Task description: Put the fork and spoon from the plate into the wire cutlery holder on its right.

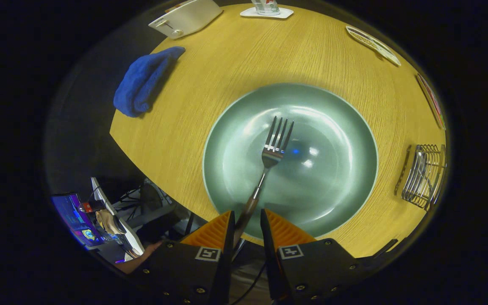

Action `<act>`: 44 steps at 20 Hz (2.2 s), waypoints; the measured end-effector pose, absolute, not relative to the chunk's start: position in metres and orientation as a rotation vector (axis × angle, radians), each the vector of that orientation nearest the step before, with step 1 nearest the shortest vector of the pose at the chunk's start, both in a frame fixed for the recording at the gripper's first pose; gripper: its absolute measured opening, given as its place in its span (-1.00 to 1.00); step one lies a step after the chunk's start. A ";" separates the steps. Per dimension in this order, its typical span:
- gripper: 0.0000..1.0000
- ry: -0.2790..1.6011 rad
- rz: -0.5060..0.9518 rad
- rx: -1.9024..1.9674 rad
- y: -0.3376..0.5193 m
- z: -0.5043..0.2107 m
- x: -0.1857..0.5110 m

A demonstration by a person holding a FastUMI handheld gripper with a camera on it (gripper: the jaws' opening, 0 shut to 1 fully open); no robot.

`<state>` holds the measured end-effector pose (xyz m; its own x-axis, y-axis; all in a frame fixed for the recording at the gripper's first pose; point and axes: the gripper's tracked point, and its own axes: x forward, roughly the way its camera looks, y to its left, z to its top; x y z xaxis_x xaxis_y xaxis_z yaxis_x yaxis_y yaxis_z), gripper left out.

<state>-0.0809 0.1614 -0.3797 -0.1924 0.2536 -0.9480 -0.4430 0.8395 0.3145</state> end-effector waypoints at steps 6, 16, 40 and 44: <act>-0.29 1.693 0.625 -0.203 0.128 -0.384 -0.088; -0.29 1.683 0.637 -0.387 0.093 -0.395 -0.078; -0.94 1.746 0.687 -0.644 -0.049 -0.257 -0.043; -0.95 1.774 0.627 -0.624 -0.085 -0.245 -0.039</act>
<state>-0.0395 -0.0852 -0.2451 -0.2616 -0.1048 -0.9595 -0.6843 0.7212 0.1078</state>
